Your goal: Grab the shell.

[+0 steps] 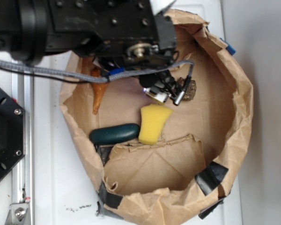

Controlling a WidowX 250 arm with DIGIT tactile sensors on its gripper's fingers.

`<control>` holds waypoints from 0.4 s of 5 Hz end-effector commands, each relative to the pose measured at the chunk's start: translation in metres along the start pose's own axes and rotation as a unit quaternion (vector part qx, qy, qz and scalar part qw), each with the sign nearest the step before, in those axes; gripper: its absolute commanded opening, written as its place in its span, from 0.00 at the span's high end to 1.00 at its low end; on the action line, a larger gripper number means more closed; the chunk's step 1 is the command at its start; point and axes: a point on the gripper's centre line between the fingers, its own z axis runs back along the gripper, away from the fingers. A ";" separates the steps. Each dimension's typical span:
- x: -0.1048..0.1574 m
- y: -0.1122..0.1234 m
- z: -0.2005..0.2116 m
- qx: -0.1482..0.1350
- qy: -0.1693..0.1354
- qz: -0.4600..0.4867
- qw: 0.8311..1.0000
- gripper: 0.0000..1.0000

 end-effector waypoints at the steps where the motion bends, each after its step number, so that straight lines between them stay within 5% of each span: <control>1: 0.003 0.045 0.007 0.015 -0.008 -0.004 1.000 0.00; 2: -0.001 0.054 0.006 0.027 -0.005 -0.014 1.000 0.00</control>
